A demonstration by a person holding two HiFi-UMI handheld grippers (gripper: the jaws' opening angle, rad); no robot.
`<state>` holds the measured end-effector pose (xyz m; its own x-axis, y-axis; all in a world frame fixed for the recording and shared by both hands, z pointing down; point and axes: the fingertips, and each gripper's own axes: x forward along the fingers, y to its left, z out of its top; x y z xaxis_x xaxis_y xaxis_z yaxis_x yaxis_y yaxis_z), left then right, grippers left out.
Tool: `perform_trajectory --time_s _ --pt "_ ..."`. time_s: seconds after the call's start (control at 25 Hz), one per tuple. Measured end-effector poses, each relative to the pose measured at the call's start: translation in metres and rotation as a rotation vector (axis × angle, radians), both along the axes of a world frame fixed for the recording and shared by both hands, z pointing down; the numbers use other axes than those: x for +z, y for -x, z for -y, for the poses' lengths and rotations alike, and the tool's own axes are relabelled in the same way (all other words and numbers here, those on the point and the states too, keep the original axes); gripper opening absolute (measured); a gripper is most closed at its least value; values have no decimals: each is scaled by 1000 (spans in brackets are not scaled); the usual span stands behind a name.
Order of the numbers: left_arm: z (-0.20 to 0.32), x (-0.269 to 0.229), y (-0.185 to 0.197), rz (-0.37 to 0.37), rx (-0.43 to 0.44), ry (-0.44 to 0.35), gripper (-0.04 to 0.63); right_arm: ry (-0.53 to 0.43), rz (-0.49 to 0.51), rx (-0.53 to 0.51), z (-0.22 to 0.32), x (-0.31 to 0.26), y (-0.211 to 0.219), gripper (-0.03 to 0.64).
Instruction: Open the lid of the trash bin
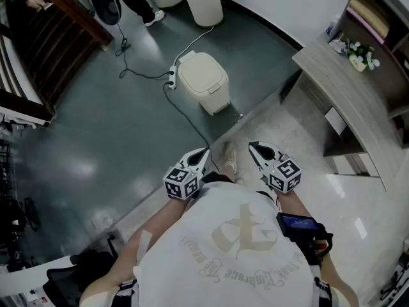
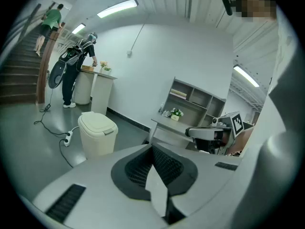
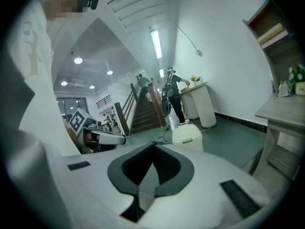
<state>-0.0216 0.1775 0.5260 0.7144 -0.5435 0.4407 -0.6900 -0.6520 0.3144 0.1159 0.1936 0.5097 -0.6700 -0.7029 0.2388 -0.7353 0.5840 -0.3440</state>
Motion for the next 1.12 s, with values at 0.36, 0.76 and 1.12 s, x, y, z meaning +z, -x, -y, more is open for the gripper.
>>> perform_trajectory --time_s 0.36,0.76,1.12 --pt "-25 -5 -3 7 28 -4 14 6 -4 23 -30 -3 -1 5" --pt "-40 9 5 14 20 16 14 27 24 74 -43 5 -5 5" --pt "-44 7 17 15 -5 9 14 37 41 49 -44 7 10 5"
